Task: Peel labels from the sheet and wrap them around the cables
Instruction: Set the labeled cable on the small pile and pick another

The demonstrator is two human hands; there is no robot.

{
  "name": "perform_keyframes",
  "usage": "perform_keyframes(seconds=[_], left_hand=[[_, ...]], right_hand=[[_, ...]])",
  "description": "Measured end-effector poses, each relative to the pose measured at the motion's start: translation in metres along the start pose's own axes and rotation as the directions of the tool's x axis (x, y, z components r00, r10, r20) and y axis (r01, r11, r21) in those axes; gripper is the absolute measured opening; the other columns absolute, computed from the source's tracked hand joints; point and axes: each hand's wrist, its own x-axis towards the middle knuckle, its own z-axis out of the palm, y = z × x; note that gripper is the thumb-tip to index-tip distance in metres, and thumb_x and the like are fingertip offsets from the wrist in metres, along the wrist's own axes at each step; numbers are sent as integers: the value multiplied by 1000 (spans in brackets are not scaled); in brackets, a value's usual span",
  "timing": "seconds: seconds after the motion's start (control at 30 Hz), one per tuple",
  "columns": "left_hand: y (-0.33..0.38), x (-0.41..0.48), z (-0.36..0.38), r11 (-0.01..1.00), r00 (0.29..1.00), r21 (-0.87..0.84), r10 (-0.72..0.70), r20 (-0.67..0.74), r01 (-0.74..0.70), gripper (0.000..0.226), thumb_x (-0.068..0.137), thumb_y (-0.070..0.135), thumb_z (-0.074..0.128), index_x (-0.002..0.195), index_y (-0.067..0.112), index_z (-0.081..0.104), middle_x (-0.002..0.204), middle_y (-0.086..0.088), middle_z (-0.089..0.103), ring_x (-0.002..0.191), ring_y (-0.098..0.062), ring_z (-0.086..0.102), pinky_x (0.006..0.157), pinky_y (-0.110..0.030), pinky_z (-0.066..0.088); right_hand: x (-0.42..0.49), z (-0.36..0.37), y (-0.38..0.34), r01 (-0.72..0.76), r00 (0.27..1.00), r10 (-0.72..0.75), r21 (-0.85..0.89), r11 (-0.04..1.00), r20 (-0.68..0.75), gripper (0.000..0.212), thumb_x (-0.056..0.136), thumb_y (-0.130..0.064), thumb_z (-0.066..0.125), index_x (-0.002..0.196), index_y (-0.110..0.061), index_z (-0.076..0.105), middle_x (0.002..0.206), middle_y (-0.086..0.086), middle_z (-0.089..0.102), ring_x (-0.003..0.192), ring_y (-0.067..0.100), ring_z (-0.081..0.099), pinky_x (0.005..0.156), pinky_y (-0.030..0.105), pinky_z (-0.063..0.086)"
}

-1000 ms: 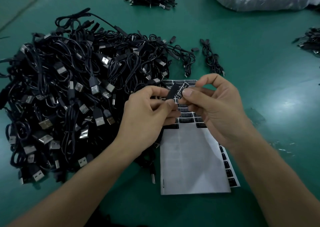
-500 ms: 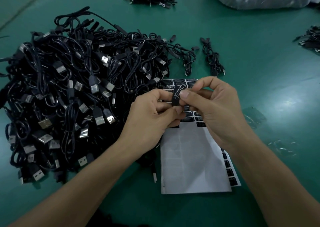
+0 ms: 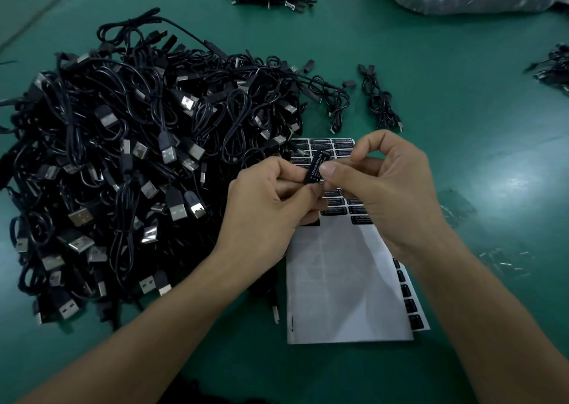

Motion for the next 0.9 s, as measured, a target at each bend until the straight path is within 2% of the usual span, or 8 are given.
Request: perform_keyframes(seconds=[0.4, 0.57, 0.7, 0.9], left_hand=[[-5, -1, 0, 999, 999, -3, 32, -18, -32, 14, 89, 7, 74, 87, 11, 61, 79, -6, 78, 79, -19, 77, 67, -27, 61], [-4, 0, 0, 1000, 1000, -17, 23, -15, -23, 11, 90, 5, 73, 91, 7, 62, 80, -5, 78, 79, -18, 77, 67, -26, 60], [-4, 0, 0, 999, 1000, -36, 19, -13, -19, 10, 90, 5, 72, 92, 8, 63, 81, -5, 78, 80, -18, 77, 67, -26, 60], [-5, 0, 1, 999, 1000, -27, 23, -17, -24, 10, 89, 8, 74, 93, 7, 64, 81, -4, 78, 81, -19, 77, 69, -27, 61]], right_hand=[[-3, 5, -2, -42, 999, 45, 138, 990, -23, 40, 78, 7, 77, 73, -15, 45, 60, 6, 69, 53, 12, 66, 50, 16, 48], [-3, 7, 0, 2, 999, 4, 105, 994, -54, 42, 78, 7, 78, 73, -17, 45, 62, 10, 69, 55, 14, 66, 53, 17, 50], [-4, 8, 2, 40, 995, -35, 55, 998, -89, 44, 77, 3, 80, 71, -20, 44, 67, 16, 71, 60, 20, 68, 61, 26, 55], [-5, 11, 4, 74, 988, -75, -15, 997, -133, 44, 77, 3, 79, 71, -18, 42, 63, 9, 71, 57, 17, 69, 62, 29, 57]])
